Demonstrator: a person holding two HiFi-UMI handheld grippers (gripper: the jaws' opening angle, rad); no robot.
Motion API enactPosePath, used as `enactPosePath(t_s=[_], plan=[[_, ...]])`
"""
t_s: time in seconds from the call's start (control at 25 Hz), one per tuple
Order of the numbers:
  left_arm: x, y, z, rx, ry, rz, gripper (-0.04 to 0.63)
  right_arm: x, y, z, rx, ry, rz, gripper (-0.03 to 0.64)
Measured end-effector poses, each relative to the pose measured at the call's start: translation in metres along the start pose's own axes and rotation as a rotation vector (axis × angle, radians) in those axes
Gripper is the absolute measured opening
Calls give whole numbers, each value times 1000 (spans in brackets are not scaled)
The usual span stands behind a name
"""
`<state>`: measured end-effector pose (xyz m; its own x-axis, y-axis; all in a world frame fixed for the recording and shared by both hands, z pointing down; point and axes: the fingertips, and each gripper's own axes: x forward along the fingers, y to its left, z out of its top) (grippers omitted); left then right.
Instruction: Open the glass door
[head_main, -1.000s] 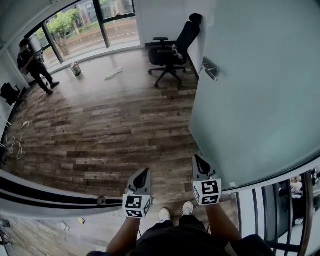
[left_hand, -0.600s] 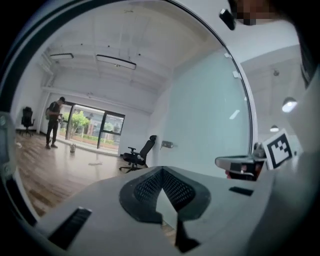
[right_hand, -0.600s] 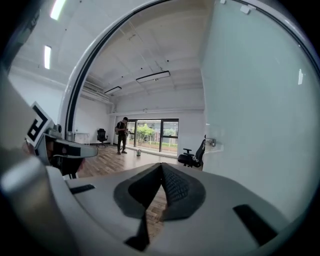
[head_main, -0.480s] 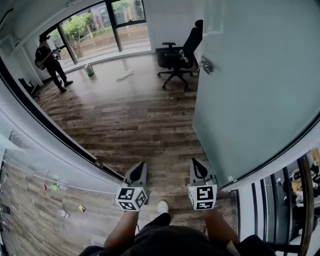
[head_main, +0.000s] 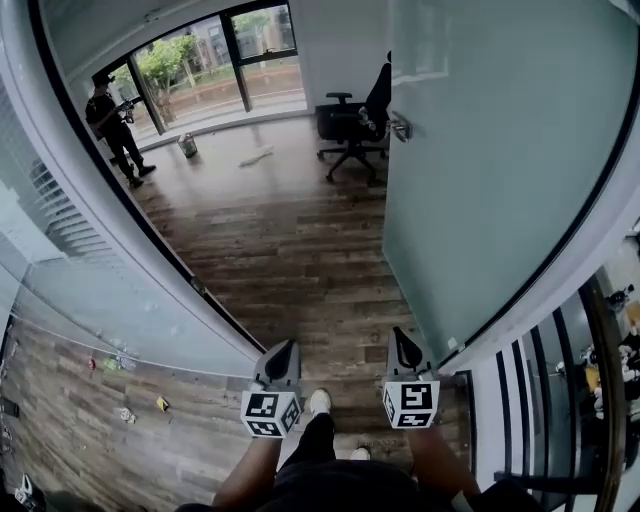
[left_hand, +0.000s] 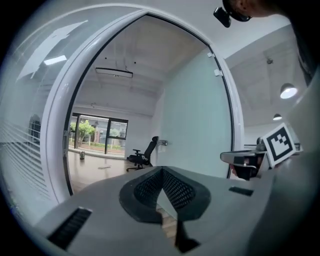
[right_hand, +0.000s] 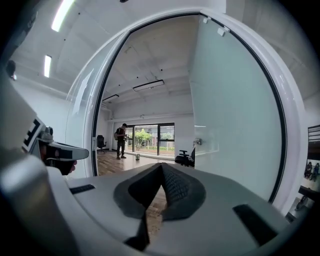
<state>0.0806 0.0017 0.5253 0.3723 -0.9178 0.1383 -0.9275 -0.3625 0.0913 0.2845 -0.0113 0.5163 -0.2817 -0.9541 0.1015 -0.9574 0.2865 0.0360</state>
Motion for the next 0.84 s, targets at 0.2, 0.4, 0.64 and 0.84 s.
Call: enactPosePath(t_s=[0.2, 0.4, 0.64, 0.84], plan=[[-36, -29, -12, 21, -15, -12, 2, -45, 16, -8, -39, -13, 11, 15], [-62, -42, -1, 46, -12, -23, 2, -68, 30, -1, -31, -53, 16, 15], [-79, -36, -11, 32, -19, -18, 2, -81, 59, 6, -47, -126, 69, 15], [-77, -31, -5, 36, -25, -9, 2, -76, 65, 7, -43, -95, 61, 15]])
